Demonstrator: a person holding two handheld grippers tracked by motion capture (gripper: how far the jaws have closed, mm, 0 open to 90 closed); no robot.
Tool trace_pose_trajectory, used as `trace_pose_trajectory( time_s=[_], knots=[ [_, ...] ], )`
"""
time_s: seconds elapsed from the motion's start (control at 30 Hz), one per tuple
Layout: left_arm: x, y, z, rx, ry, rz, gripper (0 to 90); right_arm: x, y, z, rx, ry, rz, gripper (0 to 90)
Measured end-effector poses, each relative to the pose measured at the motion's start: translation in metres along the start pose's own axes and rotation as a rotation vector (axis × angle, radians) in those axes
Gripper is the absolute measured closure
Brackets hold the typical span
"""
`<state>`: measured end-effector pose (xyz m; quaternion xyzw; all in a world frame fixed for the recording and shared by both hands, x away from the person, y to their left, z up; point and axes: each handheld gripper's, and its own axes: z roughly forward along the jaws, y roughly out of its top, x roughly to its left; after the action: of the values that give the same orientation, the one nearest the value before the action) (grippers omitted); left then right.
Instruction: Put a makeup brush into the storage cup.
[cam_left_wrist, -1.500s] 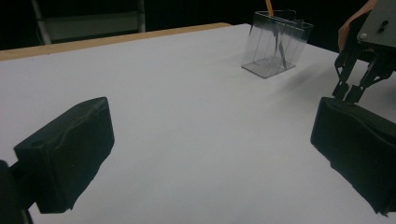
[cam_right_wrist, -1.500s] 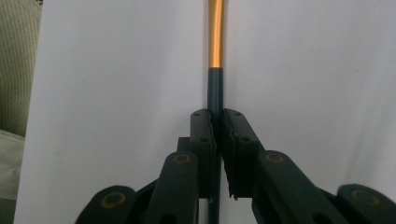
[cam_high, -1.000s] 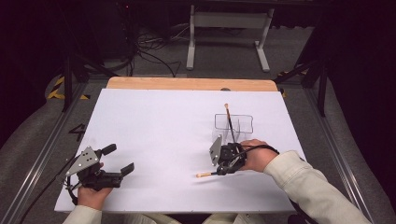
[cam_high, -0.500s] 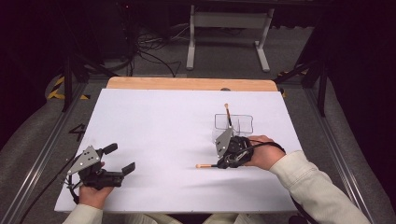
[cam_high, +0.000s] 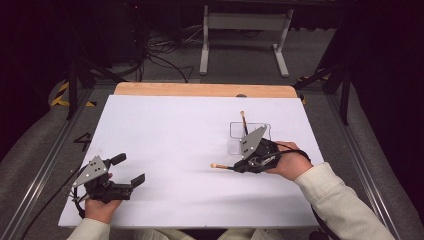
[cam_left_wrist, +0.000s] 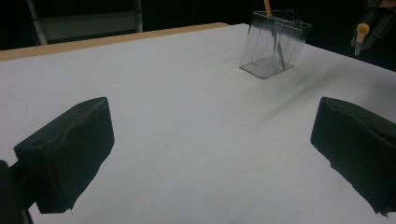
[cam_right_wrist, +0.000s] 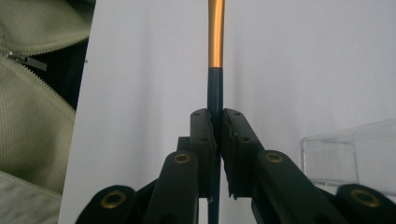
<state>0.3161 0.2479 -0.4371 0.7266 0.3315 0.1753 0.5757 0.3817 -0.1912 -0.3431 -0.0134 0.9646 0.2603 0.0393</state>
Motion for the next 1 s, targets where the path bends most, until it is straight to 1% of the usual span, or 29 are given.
trace_pose_trajectory(
  time_s=[0.27,0.4,0.43,0.5,0.7,0.8,0.93,1.0],
  knots=[
    [0.000,0.000,0.000,0.000,0.000,0.000,0.4,-0.001,-0.003,-0.010,-0.074,-0.022,0.023,83.2],
    [0.000,0.000,0.000,0.001,0.000,0.001,0.4,-0.001,-0.004,-0.015,-0.116,-0.042,0.032,83.1],
    [0.000,0.000,0.000,0.001,0.000,0.001,0.4,-0.001,-0.004,-0.015,-0.116,-0.042,0.032,83.1],
    [0.000,0.000,0.000,0.001,0.000,0.001,0.4,-0.002,-0.005,-0.018,-0.152,-0.052,0.044,83.2],
    [0.000,0.000,0.000,0.001,0.000,0.001,0.4,-0.003,-0.007,-0.025,-0.208,-0.083,0.074,83.1],
    [0.000,0.000,0.000,0.000,0.000,0.001,0.4,-0.003,-0.008,-0.028,-0.236,-0.095,0.081,83.2],
    [0.000,0.000,0.000,0.000,-0.001,0.001,0.4,-0.002,-0.010,-0.031,-0.280,-0.127,0.089,83.2],
    [0.000,0.000,0.000,-0.001,0.000,0.003,0.4,-0.003,-0.011,-0.033,-0.299,-0.133,0.099,83.1]
  ],
)
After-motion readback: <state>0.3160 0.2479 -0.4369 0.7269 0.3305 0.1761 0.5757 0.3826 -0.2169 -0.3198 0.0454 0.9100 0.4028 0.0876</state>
